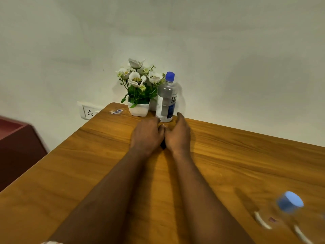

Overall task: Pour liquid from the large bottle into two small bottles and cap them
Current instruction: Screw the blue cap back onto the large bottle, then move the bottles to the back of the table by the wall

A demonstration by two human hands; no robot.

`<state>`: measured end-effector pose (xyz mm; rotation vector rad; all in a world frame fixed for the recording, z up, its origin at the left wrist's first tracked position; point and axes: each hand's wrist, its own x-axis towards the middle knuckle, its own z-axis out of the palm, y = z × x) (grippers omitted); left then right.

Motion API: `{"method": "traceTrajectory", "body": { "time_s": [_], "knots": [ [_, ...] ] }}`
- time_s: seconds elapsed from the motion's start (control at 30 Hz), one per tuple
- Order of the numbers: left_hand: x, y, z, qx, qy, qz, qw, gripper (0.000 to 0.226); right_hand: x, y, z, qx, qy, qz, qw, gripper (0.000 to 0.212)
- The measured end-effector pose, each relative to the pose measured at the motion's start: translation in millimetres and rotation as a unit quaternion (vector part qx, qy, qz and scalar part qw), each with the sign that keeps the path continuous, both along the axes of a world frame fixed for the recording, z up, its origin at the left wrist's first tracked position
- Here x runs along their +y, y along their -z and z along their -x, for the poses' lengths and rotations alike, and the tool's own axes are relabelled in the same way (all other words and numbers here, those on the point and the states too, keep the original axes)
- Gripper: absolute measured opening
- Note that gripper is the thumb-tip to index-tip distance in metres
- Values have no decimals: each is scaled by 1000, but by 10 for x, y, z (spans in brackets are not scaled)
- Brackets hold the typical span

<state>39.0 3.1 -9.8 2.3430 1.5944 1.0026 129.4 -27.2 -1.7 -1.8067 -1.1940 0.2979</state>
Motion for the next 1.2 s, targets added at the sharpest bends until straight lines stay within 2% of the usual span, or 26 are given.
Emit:
{"method": "traceTrajectory", "body": {
  "time_s": [0.23,0.73,0.93,1.03,1.1,1.2],
  "knots": [
    [-874,-60,94,15,41,14,999,32,-816,12,33,-13,-36,21,999,48],
    [-2628,-38,150,3,90,13,996,30,-2719,-3,14,35,-115,-10,993,36],
    [-3043,-65,-55,-9,118,23,993,28,-3269,-52,-235,88,-134,-13,987,34],
    [-3215,-80,-277,-9,142,28,989,29,-3454,-49,-453,96,-71,-21,993,31],
    [-3293,-89,-434,-8,155,26,988,31,-3529,-31,-609,81,30,-42,995,25],
    [-3367,-110,-673,5,173,27,985,33,-3589,-47,-854,65,205,-86,973,26]
  ]
}}
